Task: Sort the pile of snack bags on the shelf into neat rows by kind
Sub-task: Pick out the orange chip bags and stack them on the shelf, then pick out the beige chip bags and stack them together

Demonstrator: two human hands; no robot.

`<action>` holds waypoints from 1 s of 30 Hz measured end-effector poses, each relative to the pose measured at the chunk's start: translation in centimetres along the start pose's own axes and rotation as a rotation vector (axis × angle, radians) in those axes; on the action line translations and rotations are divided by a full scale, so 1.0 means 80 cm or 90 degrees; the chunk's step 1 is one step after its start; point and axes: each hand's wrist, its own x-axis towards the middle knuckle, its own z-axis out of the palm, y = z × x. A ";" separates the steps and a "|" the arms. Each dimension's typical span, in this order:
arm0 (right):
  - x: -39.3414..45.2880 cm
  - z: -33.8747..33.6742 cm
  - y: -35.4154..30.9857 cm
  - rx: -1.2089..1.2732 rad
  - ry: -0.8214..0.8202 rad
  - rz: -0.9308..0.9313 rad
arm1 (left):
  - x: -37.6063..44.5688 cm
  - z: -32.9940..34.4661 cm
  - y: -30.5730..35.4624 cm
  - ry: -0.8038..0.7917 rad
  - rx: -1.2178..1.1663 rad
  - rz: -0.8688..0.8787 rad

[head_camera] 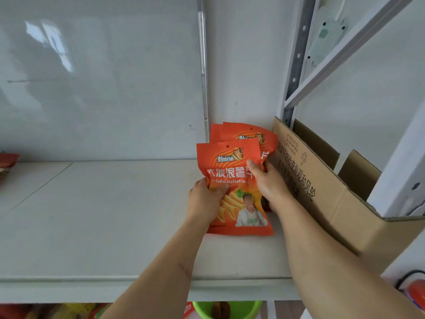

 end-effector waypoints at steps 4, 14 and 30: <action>0.013 0.005 0.004 -0.009 0.009 0.007 | 0.013 0.008 0.000 0.017 0.039 0.010; 0.028 0.019 0.002 -0.126 0.092 0.017 | 0.027 0.008 0.002 0.050 0.092 0.021; -0.092 0.156 -0.077 -0.742 0.002 -0.412 | -0.020 -0.194 -0.052 0.140 0.495 0.176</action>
